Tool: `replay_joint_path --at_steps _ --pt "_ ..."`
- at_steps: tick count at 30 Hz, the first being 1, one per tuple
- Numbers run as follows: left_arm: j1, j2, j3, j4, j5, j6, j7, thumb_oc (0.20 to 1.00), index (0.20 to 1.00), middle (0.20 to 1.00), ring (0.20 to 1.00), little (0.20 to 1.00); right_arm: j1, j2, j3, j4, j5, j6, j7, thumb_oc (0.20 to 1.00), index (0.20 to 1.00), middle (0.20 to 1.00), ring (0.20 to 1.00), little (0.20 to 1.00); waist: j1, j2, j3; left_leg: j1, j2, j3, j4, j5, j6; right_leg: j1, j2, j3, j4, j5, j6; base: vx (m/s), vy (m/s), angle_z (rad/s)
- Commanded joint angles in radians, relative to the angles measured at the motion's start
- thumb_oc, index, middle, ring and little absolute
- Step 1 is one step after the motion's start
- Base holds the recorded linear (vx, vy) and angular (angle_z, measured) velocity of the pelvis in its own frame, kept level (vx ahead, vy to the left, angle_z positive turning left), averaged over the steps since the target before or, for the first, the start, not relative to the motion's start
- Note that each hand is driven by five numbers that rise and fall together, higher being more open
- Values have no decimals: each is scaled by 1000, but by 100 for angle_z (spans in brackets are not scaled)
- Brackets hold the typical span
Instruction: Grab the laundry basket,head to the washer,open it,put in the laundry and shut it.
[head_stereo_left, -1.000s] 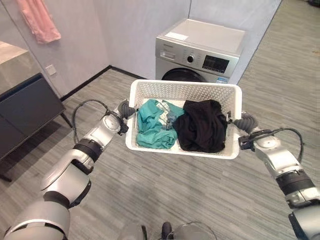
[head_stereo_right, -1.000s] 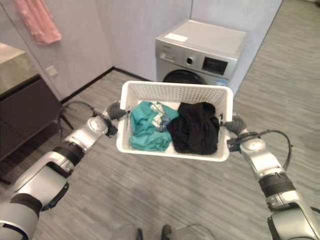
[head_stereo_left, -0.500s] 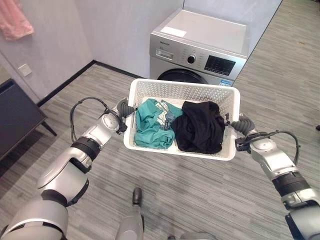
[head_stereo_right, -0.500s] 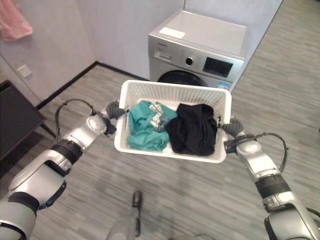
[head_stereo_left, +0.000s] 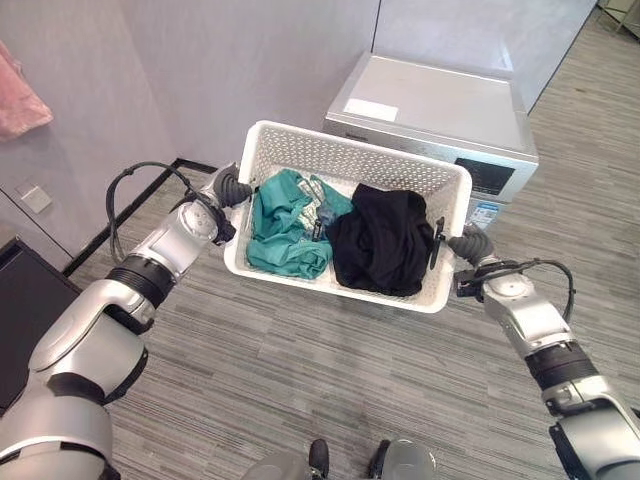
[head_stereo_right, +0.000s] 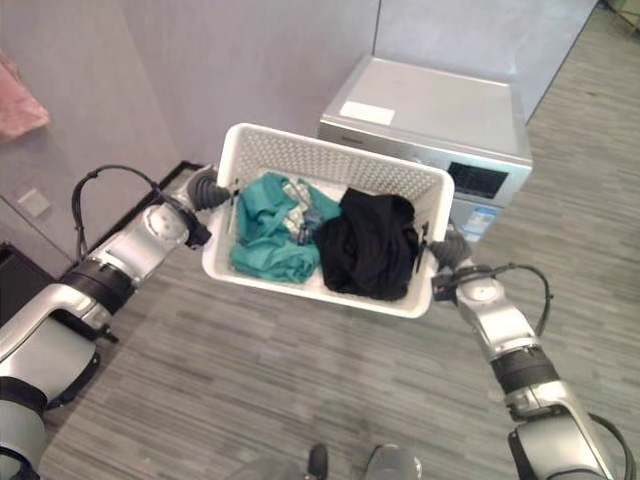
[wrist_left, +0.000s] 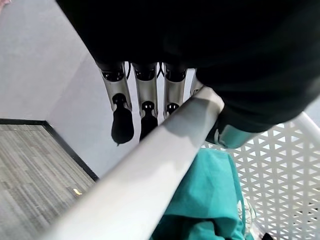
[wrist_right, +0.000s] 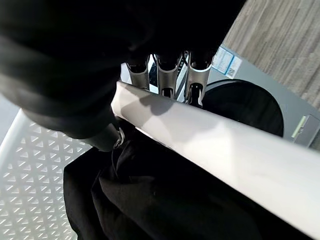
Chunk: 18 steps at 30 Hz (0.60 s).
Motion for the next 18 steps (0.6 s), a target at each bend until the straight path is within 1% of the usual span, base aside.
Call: replay_joint_path --at_steps 1,2,3,5,6,7,10,12,13,15,17,18 --pt "-110 -140 -5 -115 10 -117 -8 200 200 200 200 200 -209 -11 16 -61 -16 -128 34 200 200 200 200 200 10 -5 -104 -10 128 45 1 -54 -4 32 -37 151 -5 106 88 156 -75 4" --pt "-114 -140 -6 -121 9 -120 -13 200 200 200 200 200 -221 -28 14 -64 -20 -124 34 200 200 200 200 200 8 -5 -103 -7 127 45 6 -64 -5 33 -31 179 -35 122 94 194 -117 6" --pt "-125 -143 -11 -125 3 -127 -16 200 200 200 200 200 -250 -58 11 -53 -17 -123 27 200 200 200 200 200 2 -7 -103 -2 126 44 13 -76 -10 33 -31 209 -75 152 103 205 -128 10" --pt "-134 -141 -12 -129 -2 -129 -15 200 200 200 200 200 -266 -77 13 -47 -14 -123 27 200 200 200 200 200 0 -6 -104 1 127 46 19 -85 -11 37 -33 214 -99 164 108 150 -108 9" --pt "-147 -137 -17 -138 -11 -137 -17 200 200 200 200 200 -293 -99 16 -42 -13 -121 28 200 200 200 200 200 -5 -7 -106 8 127 49 26 -95 -14 36 -39 218 -115 190 113 207 -182 13" --pt "-160 -128 -17 -156 -28 -144 -18 200 200 200 200 200 -311 -133 16 -54 -15 -117 33 200 200 200 200 200 -11 -9 -110 16 129 50 30 -105 -19 39 -39 215 -138 197 115 269 -250 22" --pt "-186 -105 -21 -165 -50 -149 -22 200 200 200 200 200 -335 -169 21 -66 -21 -113 35 200 200 200 200 200 -14 -9 -124 34 142 53 30 -119 -35 67 -33 184 -167 184 115 178 -193 -2" --pt "-196 -94 -29 -168 -60 -154 -26 200 200 200 200 200 -347 -179 26 -65 -20 -115 37 200 200 200 200 200 -16 -9 -127 36 151 50 31 -121 -43 77 -24 182 -176 178 112 105 -164 -4" --pt "-204 -85 -35 -165 -69 -156 -25 200 200 200 200 200 -352 -188 28 -64 -22 -117 36 200 200 200 200 200 -18 -10 -131 42 164 46 35 -121 -55 80 -12 182 -171 166 106 144 -257 8" --pt "-241 -60 -50 -155 -90 -162 -20 200 200 200 200 200 -393 -207 47 -54 -10 -125 32 200 200 200 200 200 -22 -10 -133 42 209 46 75 -98 -87 93 22 161 -162 132 85 172 -351 11" --pt "-267 -36 -60 -155 -103 -163 -20 200 200 200 200 200 -425 -213 66 -41 -1 -132 27 200 200 200 200 200 -21 -12 -134 31 234 45 120 -59 -106 109 49 157 -166 112 69 110 -284 2" --pt "-277 -22 -65 -152 -112 -164 -21 200 200 200 200 200 -444 -209 82 -27 7 -135 25 200 200 200 200 200 -20 -14 -132 21 252 47 165 -31 -114 119 67 154 -168 98 54 71 -213 -6"
